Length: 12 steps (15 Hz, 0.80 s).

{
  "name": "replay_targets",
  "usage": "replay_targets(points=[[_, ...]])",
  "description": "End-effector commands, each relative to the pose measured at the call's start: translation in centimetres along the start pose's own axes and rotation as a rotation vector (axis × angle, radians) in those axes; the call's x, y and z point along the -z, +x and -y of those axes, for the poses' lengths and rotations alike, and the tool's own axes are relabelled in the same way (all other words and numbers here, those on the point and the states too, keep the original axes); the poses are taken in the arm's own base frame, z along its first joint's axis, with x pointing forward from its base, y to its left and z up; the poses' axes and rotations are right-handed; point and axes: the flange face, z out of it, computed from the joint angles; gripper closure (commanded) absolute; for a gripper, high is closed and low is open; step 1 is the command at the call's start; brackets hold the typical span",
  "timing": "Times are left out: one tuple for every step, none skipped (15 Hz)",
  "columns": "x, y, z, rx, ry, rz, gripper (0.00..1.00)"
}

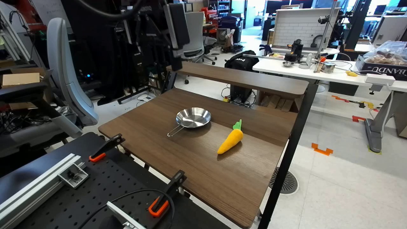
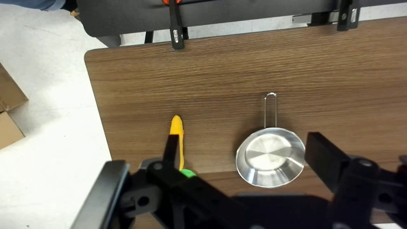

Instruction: Put the carrot plushie on the pan

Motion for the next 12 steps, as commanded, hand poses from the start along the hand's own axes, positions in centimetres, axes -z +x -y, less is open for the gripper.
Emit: replay_targets(points=[[-3.0, 2.1, -2.7, -0.032, -0.018, -0.037, 0.00], [-3.8, 2.6, -3.3, -0.041, -0.021, -0.046, 0.00], [-4.7, 3.1, -4.1, -0.052, -0.021, -0.056, 0.00], [-5.7, 3.7, -4.8, -0.064, -0.021, -0.066, 0.00], [-6.5, 4.2, -5.3, -0.073, -0.023, -0.071, 0.00], [-7.4, 4.8, -5.8, -0.080, -0.022, -0.078, 0.00], [-8.3, 5.4, -6.3, -0.087, -0.022, -0.080, 0.00], [-9.2, 6.0, -6.8, -0.092, -0.023, -0.079, 0.00], [-10.2, 6.7, -7.2, -0.096, -0.021, -0.076, 0.00], [-11.1, 7.4, -7.5, -0.099, -0.021, -0.072, 0.00], [-12.1, 8.1, -7.8, -0.100, -0.020, -0.070, 0.00], [-13.2, 8.9, -8.1, -0.101, -0.018, -0.064, 0.00]])
